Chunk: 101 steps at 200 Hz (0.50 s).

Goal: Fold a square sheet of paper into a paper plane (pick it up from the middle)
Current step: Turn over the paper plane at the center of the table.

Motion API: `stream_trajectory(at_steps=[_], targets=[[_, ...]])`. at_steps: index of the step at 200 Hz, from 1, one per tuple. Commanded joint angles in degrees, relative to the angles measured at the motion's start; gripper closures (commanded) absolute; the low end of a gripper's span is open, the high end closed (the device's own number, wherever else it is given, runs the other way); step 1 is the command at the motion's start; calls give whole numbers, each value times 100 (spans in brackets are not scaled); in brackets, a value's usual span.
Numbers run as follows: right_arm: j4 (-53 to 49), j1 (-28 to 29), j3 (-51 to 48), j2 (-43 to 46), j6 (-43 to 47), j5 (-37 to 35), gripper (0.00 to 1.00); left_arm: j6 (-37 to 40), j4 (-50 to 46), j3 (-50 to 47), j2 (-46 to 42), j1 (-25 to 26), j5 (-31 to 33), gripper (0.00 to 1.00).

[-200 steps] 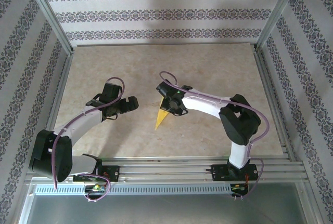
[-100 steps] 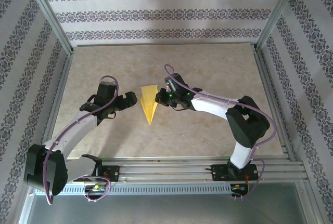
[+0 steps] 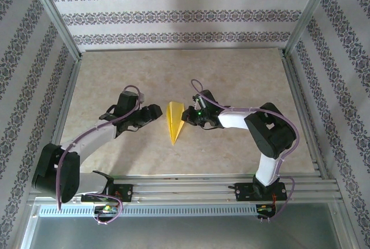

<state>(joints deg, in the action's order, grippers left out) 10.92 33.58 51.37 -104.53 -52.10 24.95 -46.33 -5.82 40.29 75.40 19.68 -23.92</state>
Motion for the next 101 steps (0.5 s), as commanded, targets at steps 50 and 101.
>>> stream_trajectory(at_steps=[50, 101], targets=[[257, -54, -70, -58, 136, 139, 87, -408, 53, 757, 1117, 1055, 527, 45], [270, -78, -101, -76, 116, 131, 88, -382, -332, 1111, 1689, 1258, 962, 48]])
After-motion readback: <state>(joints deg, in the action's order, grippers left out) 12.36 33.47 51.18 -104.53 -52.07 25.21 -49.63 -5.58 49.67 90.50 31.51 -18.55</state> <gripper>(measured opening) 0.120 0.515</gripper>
